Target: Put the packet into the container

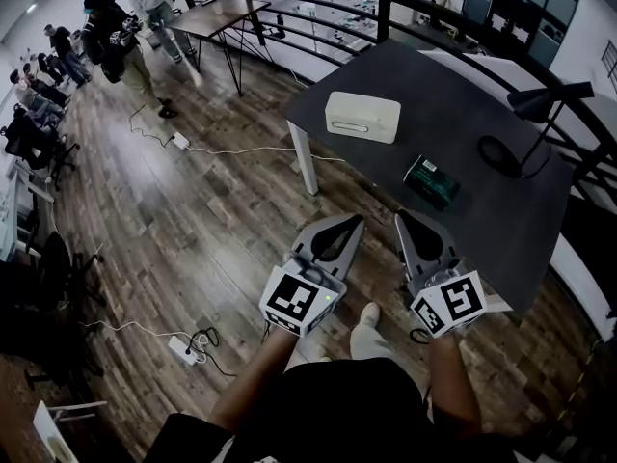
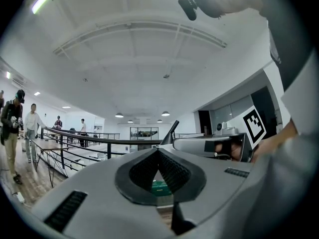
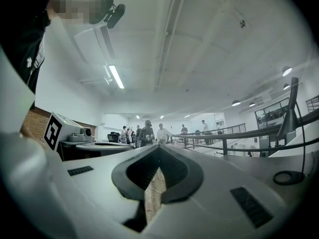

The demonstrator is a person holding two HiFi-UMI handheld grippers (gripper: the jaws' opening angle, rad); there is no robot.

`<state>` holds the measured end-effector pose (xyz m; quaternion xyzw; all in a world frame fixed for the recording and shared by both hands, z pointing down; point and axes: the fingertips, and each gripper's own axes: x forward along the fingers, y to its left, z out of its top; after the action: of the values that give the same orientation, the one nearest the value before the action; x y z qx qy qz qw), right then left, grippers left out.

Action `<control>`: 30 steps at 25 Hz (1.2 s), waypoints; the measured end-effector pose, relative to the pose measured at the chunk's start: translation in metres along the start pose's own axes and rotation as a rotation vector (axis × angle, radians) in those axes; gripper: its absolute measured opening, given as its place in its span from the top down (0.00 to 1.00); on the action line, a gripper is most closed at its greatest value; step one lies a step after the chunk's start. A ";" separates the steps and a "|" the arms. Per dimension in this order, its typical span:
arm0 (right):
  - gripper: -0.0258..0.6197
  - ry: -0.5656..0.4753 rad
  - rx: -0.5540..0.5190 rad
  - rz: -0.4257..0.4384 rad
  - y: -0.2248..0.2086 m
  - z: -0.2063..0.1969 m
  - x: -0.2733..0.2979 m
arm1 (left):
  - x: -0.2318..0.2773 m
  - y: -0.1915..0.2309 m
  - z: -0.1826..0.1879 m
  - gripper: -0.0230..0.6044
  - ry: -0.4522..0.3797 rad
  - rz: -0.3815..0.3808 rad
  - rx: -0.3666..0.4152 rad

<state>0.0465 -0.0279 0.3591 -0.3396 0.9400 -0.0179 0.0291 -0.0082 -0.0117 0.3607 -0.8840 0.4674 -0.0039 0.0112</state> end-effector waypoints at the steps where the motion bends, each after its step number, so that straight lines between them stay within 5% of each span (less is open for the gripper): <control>1: 0.96 0.000 0.001 0.001 -0.006 0.000 0.003 | 0.006 0.002 0.000 0.95 0.001 0.000 0.000; 17: 0.96 -0.023 0.025 0.008 -0.106 0.003 0.026 | 0.098 0.017 0.002 0.95 0.030 0.022 0.028; 30: 0.96 0.026 0.054 0.060 -0.132 -0.024 0.044 | 0.119 0.029 -0.011 0.95 0.069 0.084 0.034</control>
<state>0.0952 -0.1574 0.3881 -0.3101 0.9492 -0.0471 0.0265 0.0341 -0.1265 0.3705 -0.8625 0.5041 -0.0419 0.0102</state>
